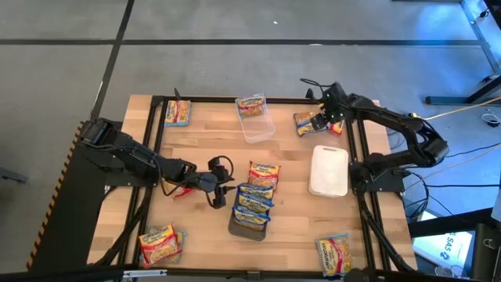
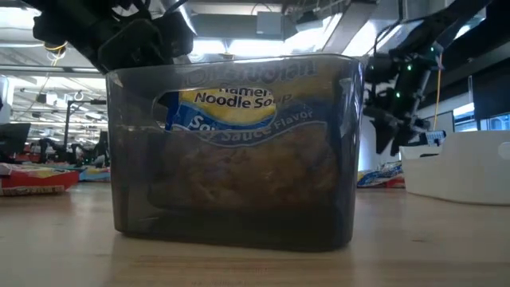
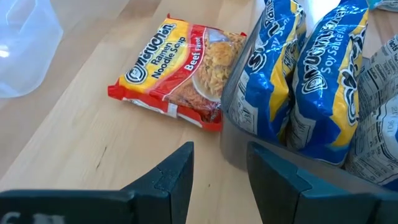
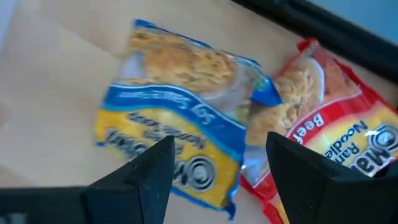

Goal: Sort Maruchan noodles
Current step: Put the blue noodle pack into the black bin

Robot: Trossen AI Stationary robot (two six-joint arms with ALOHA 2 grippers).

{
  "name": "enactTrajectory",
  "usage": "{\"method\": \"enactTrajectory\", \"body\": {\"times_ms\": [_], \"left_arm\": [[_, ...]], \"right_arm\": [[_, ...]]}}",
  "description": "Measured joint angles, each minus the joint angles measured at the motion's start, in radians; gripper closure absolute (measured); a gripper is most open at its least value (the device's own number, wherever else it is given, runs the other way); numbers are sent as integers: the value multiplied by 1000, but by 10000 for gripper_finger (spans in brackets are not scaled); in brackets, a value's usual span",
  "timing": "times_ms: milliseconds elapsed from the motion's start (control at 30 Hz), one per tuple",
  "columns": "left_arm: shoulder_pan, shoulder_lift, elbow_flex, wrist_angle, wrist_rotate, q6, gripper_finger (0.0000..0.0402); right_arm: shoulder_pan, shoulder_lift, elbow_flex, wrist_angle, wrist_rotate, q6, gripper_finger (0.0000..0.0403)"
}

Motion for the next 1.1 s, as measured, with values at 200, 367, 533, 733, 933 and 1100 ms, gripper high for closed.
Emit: {"method": "enactTrajectory", "body": {"times_ms": [200,367,533,733,933,1100], "left_arm": [[0,0,0,6,20,0,260],[0,0,0,18,22,-1,260],[0,0,0,22,24,-22,260],[0,0,0,21,24,-20,260],[0,0,0,21,21,-17,260],[0,0,0,20,21,-17,260]], "right_arm": [[-35,61,-50,60,-36,53,175],[-33,105,-74,147,-92,68,176],[-33,120,-86,200,-105,74,201],[-33,120,-86,222,-131,70,286],[-32,129,-86,223,-140,21,376],[-28,129,-86,233,-139,-16,395]]}}
